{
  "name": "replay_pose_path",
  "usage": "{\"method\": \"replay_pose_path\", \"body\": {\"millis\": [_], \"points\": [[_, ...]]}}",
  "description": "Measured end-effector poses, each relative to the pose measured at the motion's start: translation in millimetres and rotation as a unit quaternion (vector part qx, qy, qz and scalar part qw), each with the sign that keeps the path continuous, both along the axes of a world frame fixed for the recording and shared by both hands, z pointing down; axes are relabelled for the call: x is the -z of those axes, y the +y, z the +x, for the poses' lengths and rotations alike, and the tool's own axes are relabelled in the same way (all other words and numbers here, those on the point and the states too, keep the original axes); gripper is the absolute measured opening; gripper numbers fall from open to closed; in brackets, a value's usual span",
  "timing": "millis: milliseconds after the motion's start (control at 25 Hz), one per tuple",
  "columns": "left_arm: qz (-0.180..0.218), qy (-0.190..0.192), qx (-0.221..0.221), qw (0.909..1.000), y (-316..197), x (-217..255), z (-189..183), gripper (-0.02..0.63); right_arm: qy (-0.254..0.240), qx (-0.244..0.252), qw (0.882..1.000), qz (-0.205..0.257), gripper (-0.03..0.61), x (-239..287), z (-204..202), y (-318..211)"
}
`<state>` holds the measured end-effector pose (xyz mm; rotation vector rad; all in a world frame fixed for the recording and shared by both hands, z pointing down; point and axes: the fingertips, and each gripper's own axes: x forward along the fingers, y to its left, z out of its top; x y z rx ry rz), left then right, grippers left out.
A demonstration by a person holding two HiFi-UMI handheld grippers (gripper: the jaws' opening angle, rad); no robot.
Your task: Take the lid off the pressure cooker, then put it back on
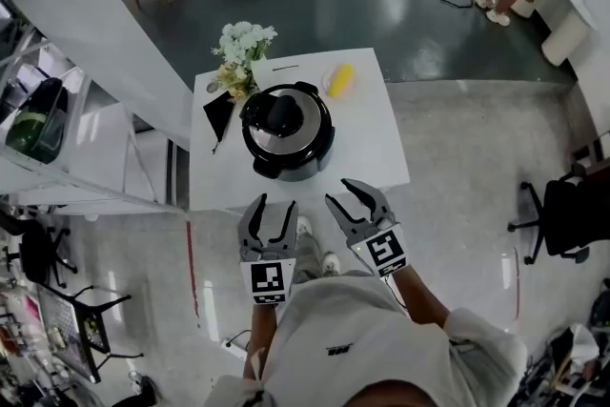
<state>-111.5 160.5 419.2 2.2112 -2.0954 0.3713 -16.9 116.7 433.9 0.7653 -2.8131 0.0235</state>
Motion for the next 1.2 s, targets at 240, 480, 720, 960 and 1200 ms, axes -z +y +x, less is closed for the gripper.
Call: {"method": "replay_pose_path", "body": {"millis": [240,480,720,960,1200], "points": [[-0.005,-0.001,-0.008,1.0000,-33,0,-19,0.241,0.007,-0.008,1.000,0.000,0.163,-2,-17,-28],[-0.017,0.004,-0.024,0.9996,-73,-5,-38,0.240,0.015,-0.020,1.000,-0.005,0.163,-6,-36,-64],[-0.033,0.013,-0.049,0.9982,-115,-12,-56,0.241,0.023,-0.035,0.999,-0.010,0.163,-10,-59,-99],[-0.060,0.017,-0.080,0.9948,-153,-28,-71,0.241,0.039,-0.058,0.997,-0.026,0.163,-16,-79,-127],[-0.083,0.029,-0.104,0.9907,-181,-40,-85,0.245,0.054,-0.072,0.996,-0.027,0.163,-25,-95,-150]]}}
